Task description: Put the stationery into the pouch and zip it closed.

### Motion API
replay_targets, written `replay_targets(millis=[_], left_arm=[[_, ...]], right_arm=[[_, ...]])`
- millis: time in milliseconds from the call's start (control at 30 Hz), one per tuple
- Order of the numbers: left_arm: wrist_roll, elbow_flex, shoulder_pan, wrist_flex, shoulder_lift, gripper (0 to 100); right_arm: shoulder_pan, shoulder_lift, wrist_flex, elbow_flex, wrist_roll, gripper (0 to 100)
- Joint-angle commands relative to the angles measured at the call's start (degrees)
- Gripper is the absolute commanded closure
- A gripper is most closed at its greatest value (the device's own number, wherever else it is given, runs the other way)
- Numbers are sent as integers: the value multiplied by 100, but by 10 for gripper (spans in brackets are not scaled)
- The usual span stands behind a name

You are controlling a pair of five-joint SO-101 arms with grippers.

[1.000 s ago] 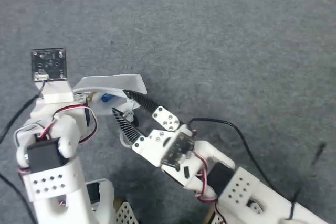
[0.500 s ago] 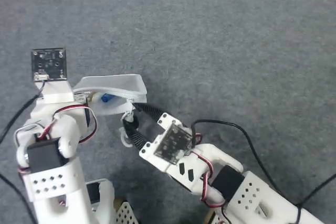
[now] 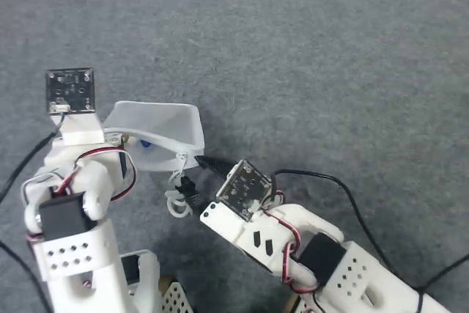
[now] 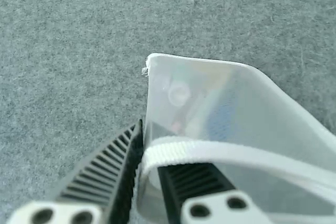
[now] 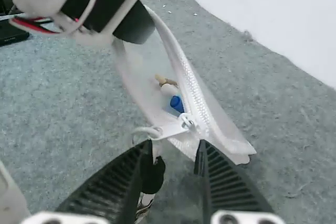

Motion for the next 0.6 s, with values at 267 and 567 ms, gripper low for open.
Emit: replay_targets(millis=[267,567], left_arm=[[62,-110,18,-211,-18,988],[62,-110,18,-211,-18,988]], right_arm=[[-66,-1349,497,-44,-70,872],[-66,-374,-119,281,-70,872]])
